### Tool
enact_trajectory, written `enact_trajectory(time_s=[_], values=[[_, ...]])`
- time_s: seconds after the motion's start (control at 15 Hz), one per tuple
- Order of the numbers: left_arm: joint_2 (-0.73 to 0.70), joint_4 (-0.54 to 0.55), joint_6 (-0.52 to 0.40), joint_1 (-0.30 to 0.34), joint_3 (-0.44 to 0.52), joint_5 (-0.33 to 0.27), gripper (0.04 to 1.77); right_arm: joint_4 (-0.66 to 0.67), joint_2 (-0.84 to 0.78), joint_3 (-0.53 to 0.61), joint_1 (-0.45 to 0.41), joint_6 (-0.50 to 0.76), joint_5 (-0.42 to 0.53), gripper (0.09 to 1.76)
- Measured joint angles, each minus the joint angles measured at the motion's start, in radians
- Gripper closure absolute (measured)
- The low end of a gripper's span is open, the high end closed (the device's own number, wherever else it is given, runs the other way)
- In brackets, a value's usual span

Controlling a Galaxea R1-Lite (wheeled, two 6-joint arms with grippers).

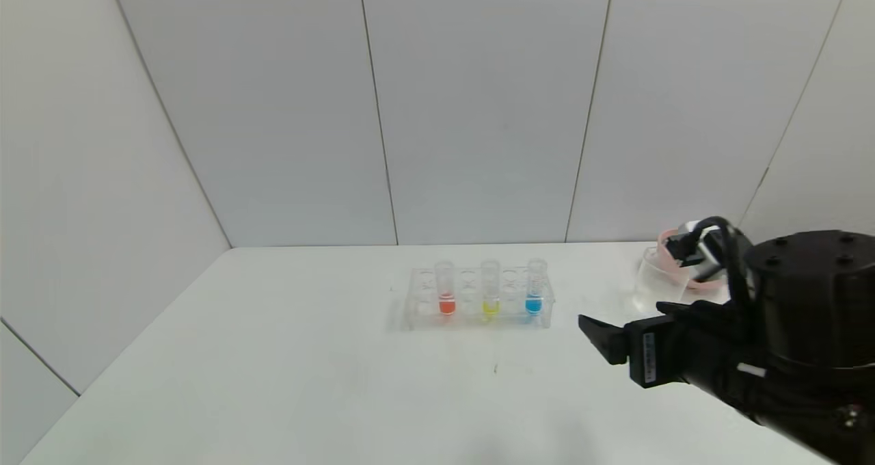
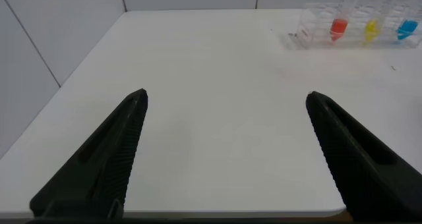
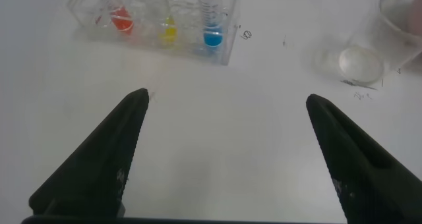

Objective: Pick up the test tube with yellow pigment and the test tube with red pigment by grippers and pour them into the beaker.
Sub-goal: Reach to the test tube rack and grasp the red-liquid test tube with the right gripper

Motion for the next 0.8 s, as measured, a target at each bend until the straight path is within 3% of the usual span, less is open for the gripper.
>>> enact_trajectory(time_s=[0.2, 0.33, 0.53, 0.8], values=[[0.0, 0.0, 0.0, 0.0, 0.0, 0.0, 0.09, 0.012, 0.122, -0.111, 0.084, 0.053, -0.059, 0.14], [0.0, 0.0, 0.0, 0.0, 0.0, 0.0, 0.09, 0.09, 0.193, -0.214, 0.124, 0.116, -0.093, 0.14], [0.0, 0.0, 0.0, 0.0, 0.0, 0.0, 0.09, 0.188, 0.287, -0.365, 0.167, 0.173, -0.12, 0.14], [0.0, 0.0, 0.0, 0.0, 0.0, 0.0, 0.09, 0.207, 0.431, -0.546, 0.199, 0.178, -0.177, 0.14]])
